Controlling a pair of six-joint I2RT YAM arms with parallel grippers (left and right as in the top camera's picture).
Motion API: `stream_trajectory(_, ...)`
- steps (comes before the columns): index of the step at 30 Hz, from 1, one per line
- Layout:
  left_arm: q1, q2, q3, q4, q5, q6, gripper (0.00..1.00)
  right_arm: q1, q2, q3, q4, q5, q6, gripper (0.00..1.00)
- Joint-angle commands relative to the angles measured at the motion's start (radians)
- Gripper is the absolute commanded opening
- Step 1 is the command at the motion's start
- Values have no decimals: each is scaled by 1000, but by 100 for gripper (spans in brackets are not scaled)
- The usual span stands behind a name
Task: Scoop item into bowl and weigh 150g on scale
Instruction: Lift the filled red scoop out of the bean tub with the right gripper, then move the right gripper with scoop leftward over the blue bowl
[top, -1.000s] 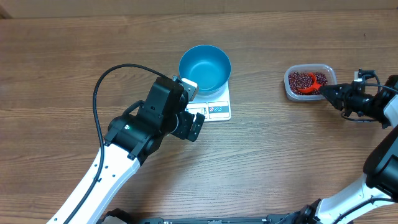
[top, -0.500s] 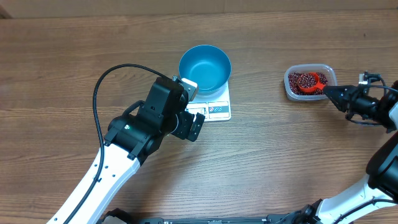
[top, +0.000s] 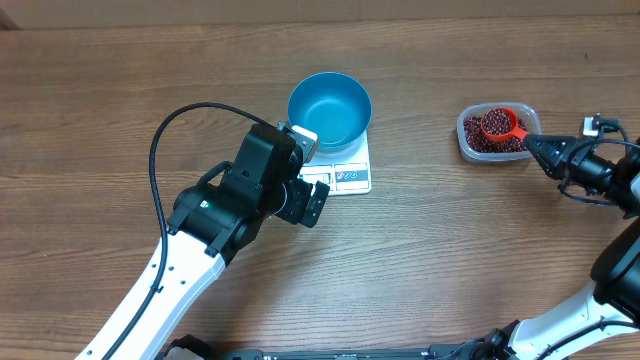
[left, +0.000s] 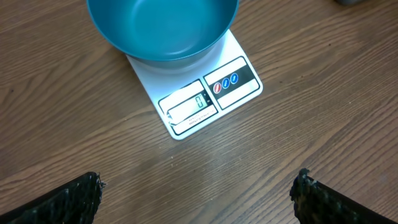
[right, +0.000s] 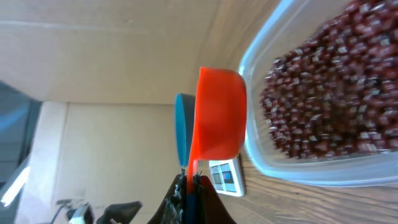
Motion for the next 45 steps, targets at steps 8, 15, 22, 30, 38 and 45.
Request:
stream_trajectory(8,3,5,-5,0,8,15,100,8,2,14,-26,-196,-49,4)
stream_trajectory(15,3,5,-5,0,8,15,99,87,2,14,-25,-227,-48,4)
stream_trajectory(22,3,5,-5,0,8,15,100,212,2,14,17,-227,-9,4)
stream_trajectory(30,3,5,-5,0,8,15,100,344,2,14,243,-227,217,4)
stream_trajectory(38,3,5,-5,0,8,15,100,443,2,14,442,-174,431,4)
stream_trajectory(45,3,5,-5,0,8,15,99,546,2,14,622,-105,603,4)
